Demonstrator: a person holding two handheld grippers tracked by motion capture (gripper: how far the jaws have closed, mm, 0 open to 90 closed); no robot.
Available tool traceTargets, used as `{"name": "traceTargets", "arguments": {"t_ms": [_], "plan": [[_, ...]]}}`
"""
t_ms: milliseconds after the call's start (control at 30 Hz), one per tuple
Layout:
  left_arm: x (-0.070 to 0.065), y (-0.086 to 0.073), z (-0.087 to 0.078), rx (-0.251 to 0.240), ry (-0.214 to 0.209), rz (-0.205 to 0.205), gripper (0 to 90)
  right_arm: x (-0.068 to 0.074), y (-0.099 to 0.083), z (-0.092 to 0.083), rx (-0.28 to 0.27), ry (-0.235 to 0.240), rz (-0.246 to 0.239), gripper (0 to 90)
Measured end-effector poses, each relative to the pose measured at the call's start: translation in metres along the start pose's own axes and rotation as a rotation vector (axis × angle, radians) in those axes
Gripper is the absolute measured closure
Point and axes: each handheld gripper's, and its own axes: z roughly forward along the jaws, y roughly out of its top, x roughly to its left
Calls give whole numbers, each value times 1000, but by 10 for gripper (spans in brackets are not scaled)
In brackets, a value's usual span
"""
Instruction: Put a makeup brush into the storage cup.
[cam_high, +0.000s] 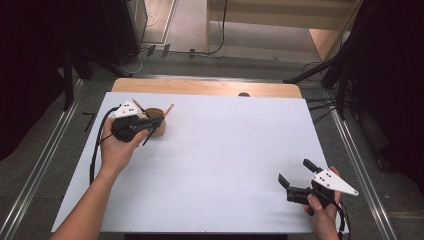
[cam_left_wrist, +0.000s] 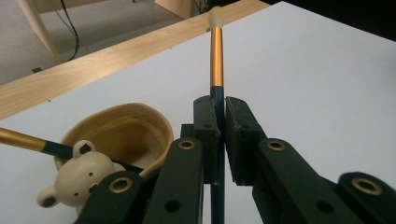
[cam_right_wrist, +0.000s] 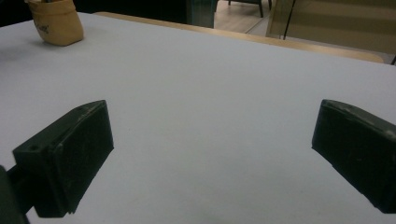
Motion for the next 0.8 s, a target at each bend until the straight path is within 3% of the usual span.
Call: {"name": "traceTargets", "arguments": {"t_ms": [133, 267, 433, 800], "plan": [[3, 0, -1, -21, -18, -33, 846, 0, 0, 0, 1, 0, 0, 0], [5, -1, -1, -29, 3, -42, 846, 0, 0, 0, 1, 1, -1, 0], [11, -2, -3, -83, -1, -107, 846, 0, 0, 0, -1, 1, -1, 0], [10, -3, -1, -142, 3, -131, 846, 0, 0, 0, 0, 2, -1, 0]]}}
